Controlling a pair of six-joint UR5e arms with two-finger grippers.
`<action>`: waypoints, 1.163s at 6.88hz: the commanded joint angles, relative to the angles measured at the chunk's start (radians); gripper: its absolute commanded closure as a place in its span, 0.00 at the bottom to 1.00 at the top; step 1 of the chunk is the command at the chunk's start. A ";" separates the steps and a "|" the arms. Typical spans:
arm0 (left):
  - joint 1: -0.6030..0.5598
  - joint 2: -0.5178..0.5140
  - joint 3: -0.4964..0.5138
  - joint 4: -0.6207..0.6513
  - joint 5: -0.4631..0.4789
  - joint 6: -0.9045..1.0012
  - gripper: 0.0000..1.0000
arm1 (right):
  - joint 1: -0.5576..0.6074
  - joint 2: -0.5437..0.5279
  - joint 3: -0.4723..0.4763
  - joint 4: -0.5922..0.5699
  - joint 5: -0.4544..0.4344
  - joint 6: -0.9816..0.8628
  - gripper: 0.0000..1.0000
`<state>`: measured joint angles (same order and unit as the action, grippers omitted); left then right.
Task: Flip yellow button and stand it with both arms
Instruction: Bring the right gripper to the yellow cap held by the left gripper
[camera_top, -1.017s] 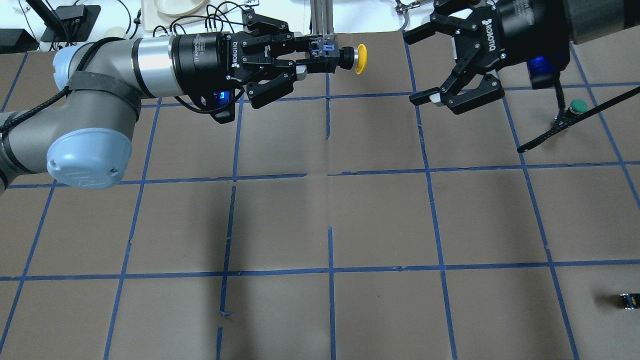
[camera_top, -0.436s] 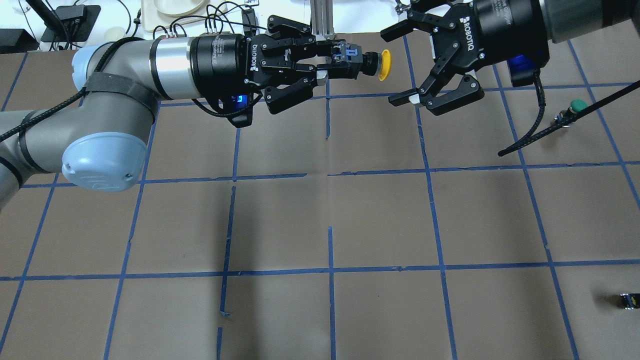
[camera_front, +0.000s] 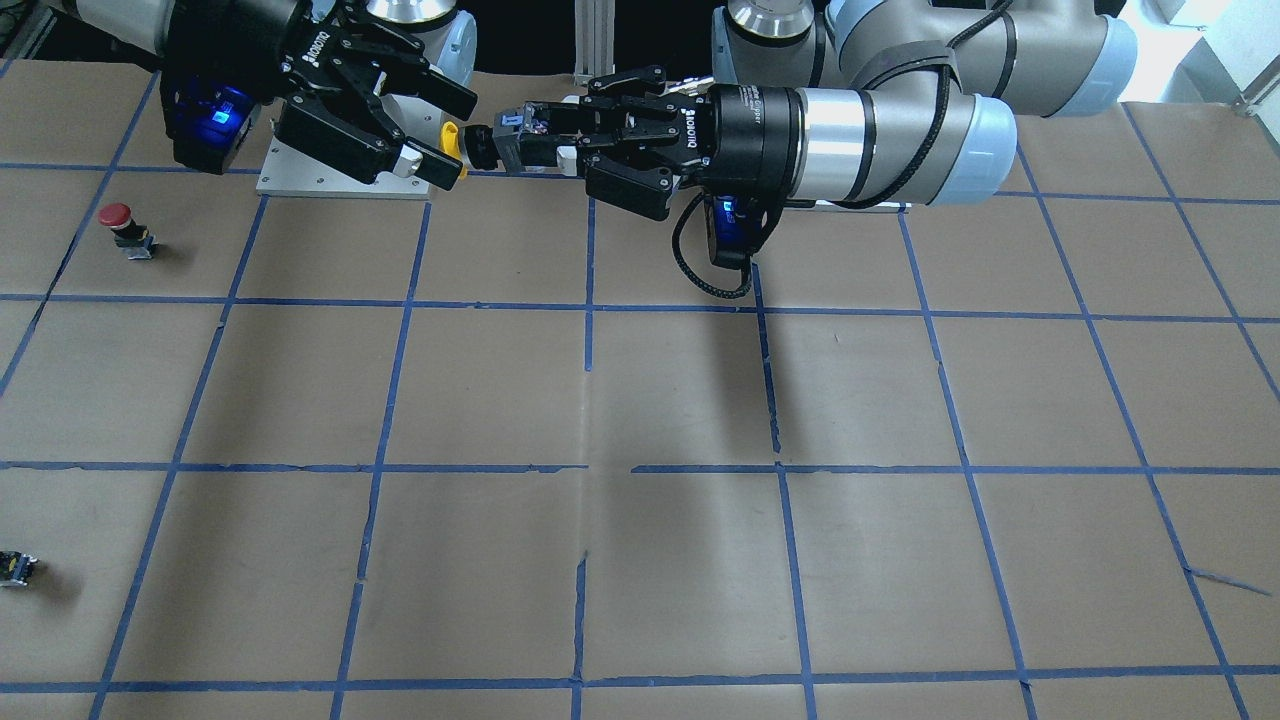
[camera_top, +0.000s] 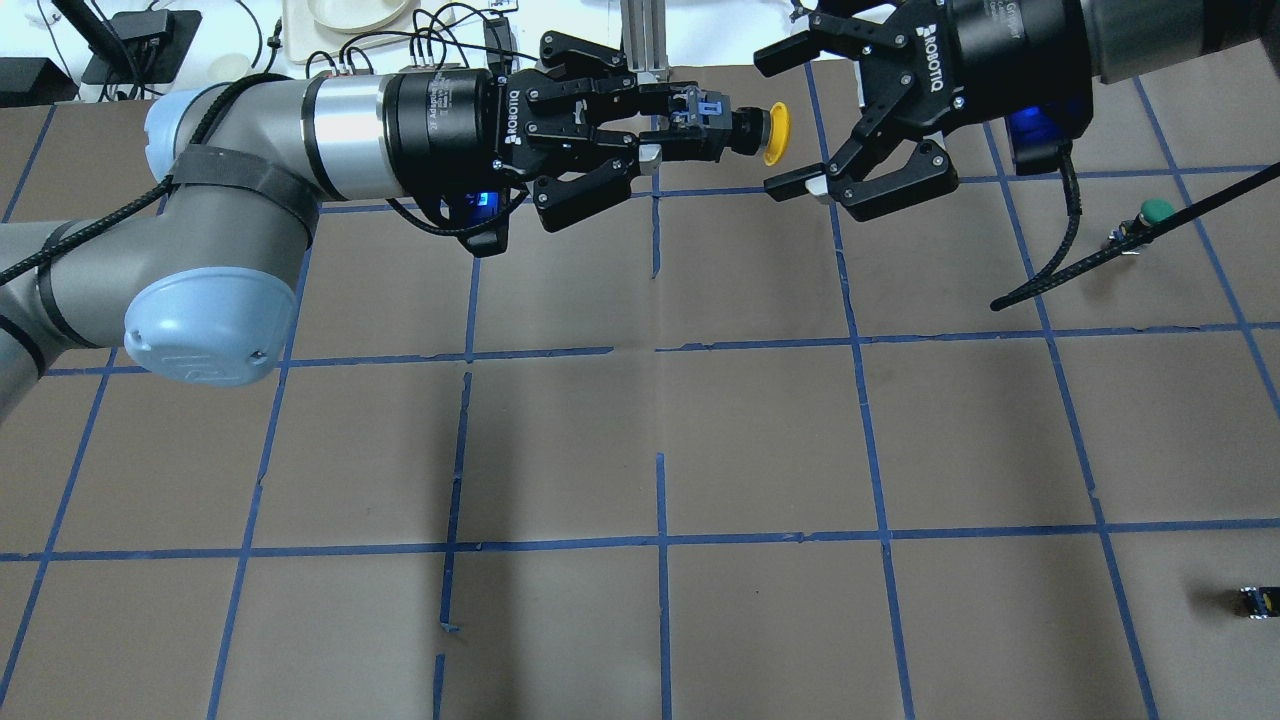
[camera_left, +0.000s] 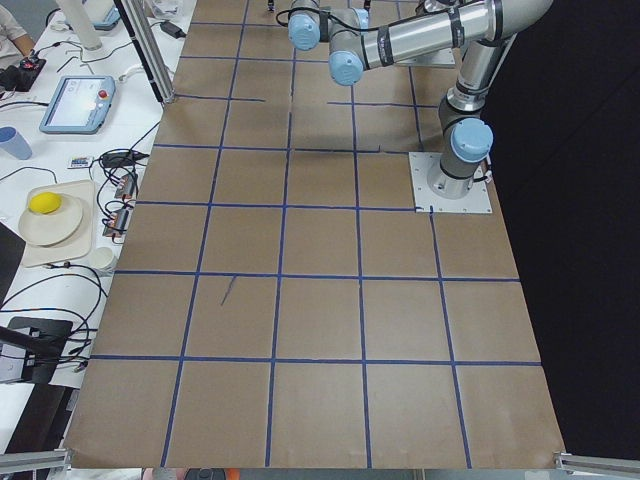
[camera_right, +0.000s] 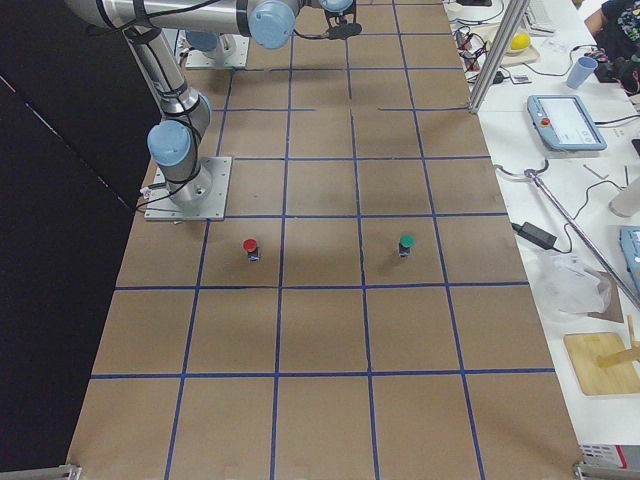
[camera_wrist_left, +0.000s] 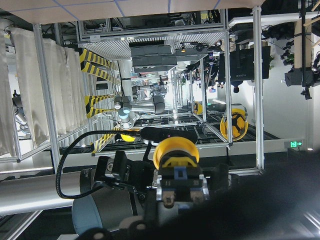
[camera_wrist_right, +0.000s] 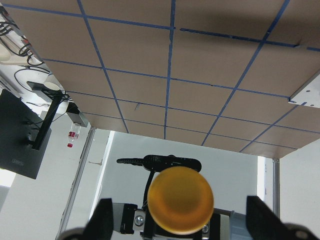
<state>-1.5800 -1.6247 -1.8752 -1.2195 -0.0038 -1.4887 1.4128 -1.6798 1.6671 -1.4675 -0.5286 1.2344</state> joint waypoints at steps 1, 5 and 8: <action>-0.002 0.003 0.001 0.000 0.001 -0.010 0.99 | 0.000 0.006 0.000 0.001 -0.005 0.002 0.10; -0.002 0.008 0.002 0.000 0.001 -0.012 0.99 | -0.003 0.005 0.000 0.003 -0.004 0.005 0.29; -0.002 0.005 0.004 0.000 0.001 -0.010 0.98 | -0.006 0.005 0.000 0.003 0.005 0.005 0.68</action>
<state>-1.5814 -1.6191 -1.8722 -1.2194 -0.0025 -1.4989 1.4073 -1.6752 1.6675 -1.4648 -0.5268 1.2395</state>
